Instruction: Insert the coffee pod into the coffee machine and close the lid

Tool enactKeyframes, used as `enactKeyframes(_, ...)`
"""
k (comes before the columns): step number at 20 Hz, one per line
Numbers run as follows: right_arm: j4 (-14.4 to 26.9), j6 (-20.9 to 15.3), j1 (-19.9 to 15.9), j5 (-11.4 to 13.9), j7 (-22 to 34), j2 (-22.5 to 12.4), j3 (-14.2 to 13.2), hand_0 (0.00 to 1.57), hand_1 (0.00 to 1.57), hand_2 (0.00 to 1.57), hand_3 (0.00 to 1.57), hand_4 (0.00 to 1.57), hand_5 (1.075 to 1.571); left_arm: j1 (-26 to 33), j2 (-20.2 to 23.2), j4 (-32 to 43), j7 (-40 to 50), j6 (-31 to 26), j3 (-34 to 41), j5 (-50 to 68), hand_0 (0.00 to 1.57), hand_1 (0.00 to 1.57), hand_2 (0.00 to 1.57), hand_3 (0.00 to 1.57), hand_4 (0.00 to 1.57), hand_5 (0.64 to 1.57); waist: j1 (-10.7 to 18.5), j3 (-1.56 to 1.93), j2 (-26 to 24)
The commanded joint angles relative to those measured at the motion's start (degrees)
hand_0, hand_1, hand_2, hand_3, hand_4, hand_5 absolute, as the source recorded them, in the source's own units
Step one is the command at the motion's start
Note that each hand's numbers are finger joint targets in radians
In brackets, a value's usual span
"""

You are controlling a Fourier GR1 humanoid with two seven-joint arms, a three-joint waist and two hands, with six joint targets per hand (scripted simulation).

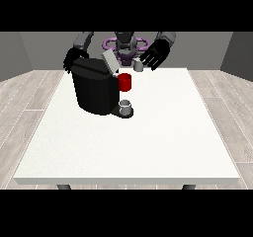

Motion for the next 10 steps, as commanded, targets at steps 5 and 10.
enactKeyframes(5, -1.3, -0.3, -1.5, 0.0, -1.0, -1.2, -1.0, 0.00, 0.00, 0.00, 0.00, 0.55, 1.571, -4.2, 2.7, 0.7, -1.6, -0.6, 1.3, -0.2, 1.28, 1.28, 1.33, 1.27, 0.52, 1.571, -1.3, 0.01, 4.6)
enactKeyframes(10, -1.9, -0.9, -1.9, 1.3, -0.7, 0.2, 0.9, 0.00, 0.00, 0.00, 0.00, 0.46, 1.571, -7.4, 0.2, 1.1, 2.9, 2.2, 0.8, -1.8, 1.26, 1.26, 1.30, 1.24, 0.49, 1.571, -3.3, 0.02, 5.2)
